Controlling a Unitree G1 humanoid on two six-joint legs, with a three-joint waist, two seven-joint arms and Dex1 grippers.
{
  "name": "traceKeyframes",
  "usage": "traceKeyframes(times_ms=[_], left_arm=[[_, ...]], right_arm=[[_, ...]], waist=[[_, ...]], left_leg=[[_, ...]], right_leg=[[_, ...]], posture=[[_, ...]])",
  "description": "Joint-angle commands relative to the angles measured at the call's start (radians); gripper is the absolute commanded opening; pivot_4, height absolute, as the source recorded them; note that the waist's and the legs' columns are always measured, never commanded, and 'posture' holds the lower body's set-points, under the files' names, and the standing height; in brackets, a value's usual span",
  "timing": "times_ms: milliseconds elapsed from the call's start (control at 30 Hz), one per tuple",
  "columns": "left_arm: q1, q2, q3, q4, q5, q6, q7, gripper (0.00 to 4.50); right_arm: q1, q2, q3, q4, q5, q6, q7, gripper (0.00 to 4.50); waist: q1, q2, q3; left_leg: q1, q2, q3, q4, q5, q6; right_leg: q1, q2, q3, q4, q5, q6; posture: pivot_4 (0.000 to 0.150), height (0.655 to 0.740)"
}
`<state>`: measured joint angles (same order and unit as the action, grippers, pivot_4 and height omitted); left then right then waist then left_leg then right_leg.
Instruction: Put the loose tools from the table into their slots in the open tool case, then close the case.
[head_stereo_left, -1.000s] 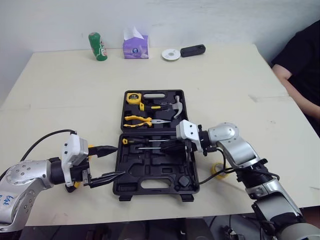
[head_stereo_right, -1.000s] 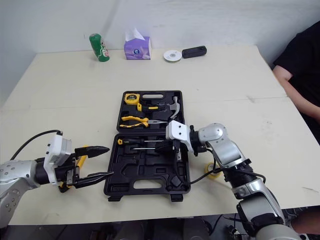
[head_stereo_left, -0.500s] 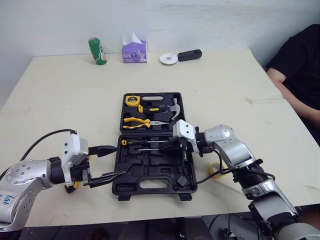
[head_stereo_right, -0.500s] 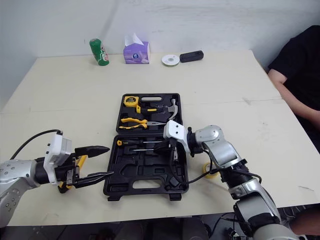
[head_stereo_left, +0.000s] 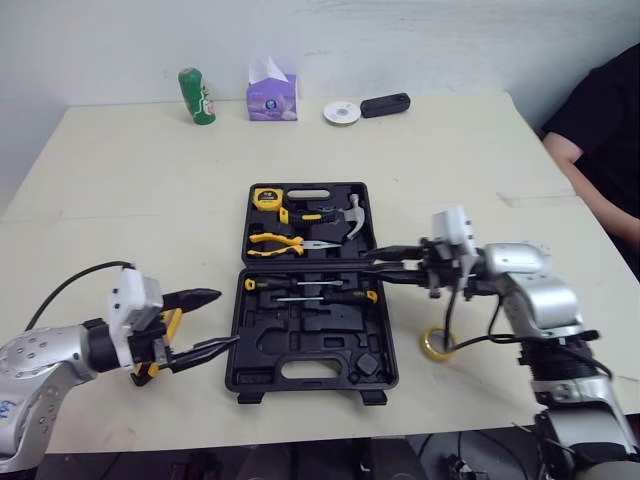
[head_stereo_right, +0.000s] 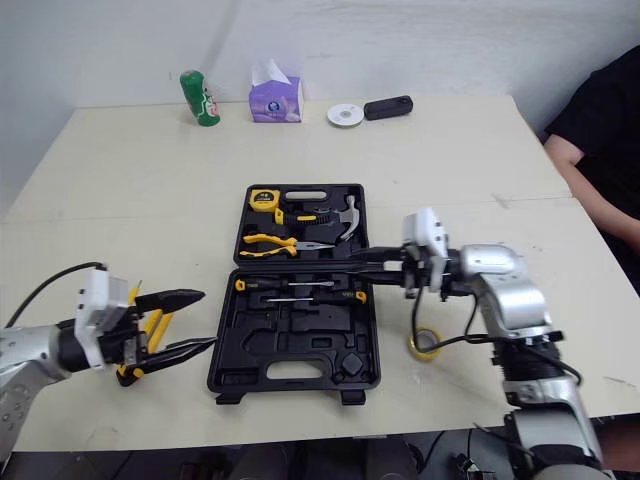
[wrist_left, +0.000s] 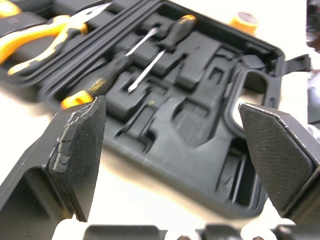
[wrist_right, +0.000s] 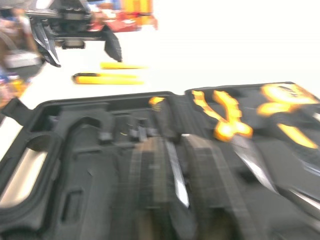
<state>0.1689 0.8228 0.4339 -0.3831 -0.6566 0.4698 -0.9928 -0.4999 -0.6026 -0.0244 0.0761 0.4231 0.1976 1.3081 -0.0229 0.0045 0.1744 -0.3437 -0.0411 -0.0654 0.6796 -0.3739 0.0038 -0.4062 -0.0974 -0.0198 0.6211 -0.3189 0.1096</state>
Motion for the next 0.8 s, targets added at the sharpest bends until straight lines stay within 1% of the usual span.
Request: traceKeyframes(times_ms=[33, 100, 133, 200, 267, 367, 400, 467, 533, 633, 800], left_arm=[[0.026, -0.011, 0.133, 0.045, 0.012, -0.041, 0.035, 4.50], [0.065, -0.023, 0.209, 0.102, 0.037, -0.077, 0.048, 4.50], [0.087, -0.030, 0.248, 0.140, 0.058, -0.104, 0.055, 4.50], [0.125, -0.052, 0.315, 0.204, 0.084, -0.152, 0.072, 4.50], [0.147, -0.068, 0.358, 0.245, 0.094, -0.185, 0.089, 4.50], [0.190, -0.104, 0.475, 0.363, 0.095, -0.228, 0.135, 4.50], [0.200, -0.110, 0.498, 0.387, 0.095, -0.238, 0.144, 4.50], [0.217, -0.118, 0.566, 0.491, 0.096, -0.268, 0.181, 4.50], [0.230, -0.120, 0.611, 0.574, 0.103, -0.306, 0.207, 4.50], [0.247, -0.117, 0.661, 0.695, 0.136, -0.395, 0.258, 4.50], [0.270, -0.118, 0.709, 0.836, 0.139, -0.455, 0.340, 4.50]], right_arm=[[0.069, -0.033, -0.127, -0.069, 0.038, -0.049, -0.063, 3.42], [0.138, -0.074, -0.203, -0.047, 0.004, -0.138, -0.081, 4.37], [0.176, -0.101, -0.245, -0.017, -0.019, -0.183, -0.092, 4.45], [0.240, -0.145, -0.319, 0.054, -0.052, -0.250, -0.138, 4.45], [0.283, -0.176, -0.362, 0.117, -0.075, -0.303, -0.175, 4.45], [0.381, -0.244, -0.488, 0.310, -0.123, -0.425, -0.262, 4.45], [0.402, -0.259, -0.511, 0.357, -0.130, -0.456, -0.282, 4.45], [0.459, -0.304, -0.573, 0.508, -0.150, -0.537, -0.336, 4.45], [0.504, -0.340, -0.608, 0.627, -0.161, -0.591, -0.377, 4.45], [0.552, -0.374, -0.645, 0.757, -0.165, -0.657, -0.432, 4.45], [0.590, -0.394, -0.678, 0.901, -0.160, -0.706, -0.544, 4.45]], waist=[[0.001, 0.000, 0.000], [-0.001, 0.000, 0.000], [-0.001, 0.000, 0.000], [0.000, 0.000, 0.000], [0.001, 0.000, 0.000], [0.002, -0.001, 0.001], [0.003, -0.002, 0.001], [0.007, -0.001, 0.001], [0.009, -0.002, 0.002], [0.008, -0.003, 0.002], [-0.003, -0.003, 0.002]], left_leg=[[-0.001, 0.000, 0.000, 0.000, 0.000, 0.000], [-0.002, 0.000, 0.000, 0.000, 0.000, 0.000], [-0.002, 0.000, 0.000, 0.000, 0.000, 0.000], [-0.002, 0.000, 0.001, -0.001, 0.000, 0.000], [-0.002, -0.001, 0.002, -0.001, -0.001, 0.001], [-0.001, -0.001, 0.002, 0.000, -0.001, 0.002], [-0.001, -0.001, 0.002, 0.000, -0.001, 0.002], [-0.001, 0.000, 0.003, -0.001, -0.001, 0.002], [0.001, 0.000, 0.005, -0.004, -0.001, 0.002], [0.010, 0.000, 0.009, -0.012, -0.001, 0.003], [0.013, 0.001, 0.009, -0.014, -0.002, 0.003]], right_leg=[[-0.001, 0.000, 0.000, 0.000, 0.000, 0.000], [-0.002, 0.000, 0.000, 0.001, 0.000, 0.000], [-0.002, 0.000, 0.000, 0.000, 0.000, 0.000], [-0.002, 0.000, 0.000, -0.001, 0.000, 0.000], [-0.002, 0.000, 0.000, -0.001, 0.000, 0.000], [-0.001, -0.001, 0.001, -0.002, 0.000, 0.000], [-0.001, -0.001, 0.001, -0.001, 0.000, 0.000], [-0.001, -0.001, 0.001, -0.002, 0.000, 0.000], [-0.001, 0.000, 0.003, -0.003, 0.000, 0.000], [0.004, -0.001, 0.006, -0.004, 0.000, 0.000], [0.006, 0.000, 0.007, -0.005, 0.000, 0.000]], posture=[[0.150, 0.7400], [0.150, 0.7400], [0.150, 0.7400], [0.150, 0.7400], [0.150, 0.7400], [0.150, 0.7400], [0.150, 0.7400], [0.150, 0.7400], [0.150, 0.7400], [0.150, 0.7400], [0.150, 0.7400]])
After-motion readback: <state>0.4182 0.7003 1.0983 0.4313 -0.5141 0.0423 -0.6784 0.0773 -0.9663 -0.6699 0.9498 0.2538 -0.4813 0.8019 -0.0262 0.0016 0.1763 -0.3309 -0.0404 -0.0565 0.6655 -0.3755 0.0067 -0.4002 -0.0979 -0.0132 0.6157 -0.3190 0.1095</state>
